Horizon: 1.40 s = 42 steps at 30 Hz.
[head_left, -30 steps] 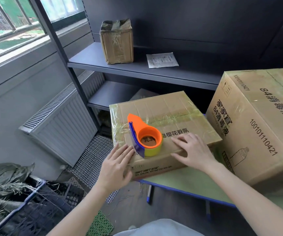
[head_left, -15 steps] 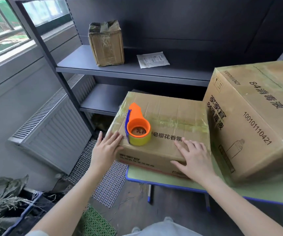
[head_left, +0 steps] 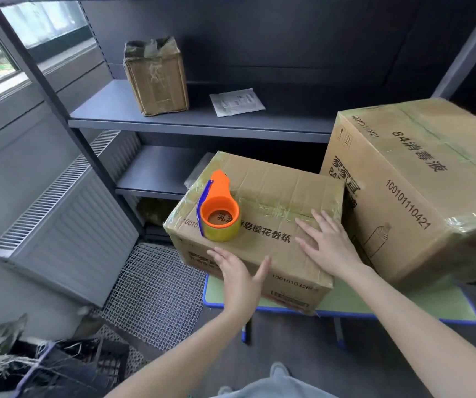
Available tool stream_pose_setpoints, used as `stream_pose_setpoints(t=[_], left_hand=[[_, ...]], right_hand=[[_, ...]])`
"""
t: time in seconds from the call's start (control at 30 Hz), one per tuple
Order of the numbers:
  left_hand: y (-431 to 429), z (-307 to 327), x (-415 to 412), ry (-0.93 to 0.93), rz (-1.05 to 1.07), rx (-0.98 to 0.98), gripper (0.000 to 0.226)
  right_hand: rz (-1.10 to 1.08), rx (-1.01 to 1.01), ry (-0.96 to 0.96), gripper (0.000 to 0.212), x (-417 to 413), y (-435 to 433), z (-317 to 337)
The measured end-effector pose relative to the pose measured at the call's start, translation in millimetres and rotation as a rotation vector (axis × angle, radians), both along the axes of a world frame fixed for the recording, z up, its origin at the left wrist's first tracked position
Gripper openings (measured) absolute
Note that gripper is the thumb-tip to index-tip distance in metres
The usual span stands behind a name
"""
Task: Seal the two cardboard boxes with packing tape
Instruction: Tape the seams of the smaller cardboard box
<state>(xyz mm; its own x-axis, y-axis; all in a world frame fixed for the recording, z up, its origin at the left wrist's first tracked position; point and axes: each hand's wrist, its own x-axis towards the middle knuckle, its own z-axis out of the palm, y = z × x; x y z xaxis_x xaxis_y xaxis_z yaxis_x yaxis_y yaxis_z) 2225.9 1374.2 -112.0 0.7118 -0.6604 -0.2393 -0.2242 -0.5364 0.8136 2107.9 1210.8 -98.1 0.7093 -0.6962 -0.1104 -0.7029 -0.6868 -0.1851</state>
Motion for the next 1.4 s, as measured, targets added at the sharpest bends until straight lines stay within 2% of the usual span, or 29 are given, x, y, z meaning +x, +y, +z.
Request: stream_pose_setpoints(t=[0.1,0.2,0.33,0.4,0.53,0.63,0.73,0.9,1.23,1.4], left_hand=[[-12,2,-1,0.052,0.058,-0.027,0.109],[-12,-3,24,-0.003,0.075,-0.057,0.103],[-11,-5,82,-0.051,-0.061,-0.083,0.093],[-13,0,105,-0.048,-0.117,-0.068,0.088],[-22,7,99,-0.172,-0.059,0.049,0.081],[-17,1,60,-0.209,-0.132,0.111,0.095],[-9,-2,33,-0.347,-0.250,0.202,0.113],[-9,-1,21,-0.546,-0.443,0.319,0.133],[3,15,112,-0.478,-0.828,0.160,0.108],[1,20,138,-0.473,-0.815,0.134,0.096]], right_hand=[[-0.018,-0.027,-0.024,0.056,3,5,-2],[-0.027,-0.041,0.007,0.059,9,16,-4],[-0.058,-0.131,0.039,0.062,21,43,-8],[-0.038,-0.175,0.045,0.061,25,52,-8],[0.074,-0.142,-0.076,0.056,19,32,0],[0.072,-0.108,-0.017,0.054,12,-4,6],[0.065,-0.057,0.059,0.053,6,-21,-1],[0.031,-0.072,0.005,0.051,6,-16,-9],[-0.022,-0.180,0.038,0.060,8,32,-4],[-0.055,-0.232,0.047,0.065,17,52,-4]])
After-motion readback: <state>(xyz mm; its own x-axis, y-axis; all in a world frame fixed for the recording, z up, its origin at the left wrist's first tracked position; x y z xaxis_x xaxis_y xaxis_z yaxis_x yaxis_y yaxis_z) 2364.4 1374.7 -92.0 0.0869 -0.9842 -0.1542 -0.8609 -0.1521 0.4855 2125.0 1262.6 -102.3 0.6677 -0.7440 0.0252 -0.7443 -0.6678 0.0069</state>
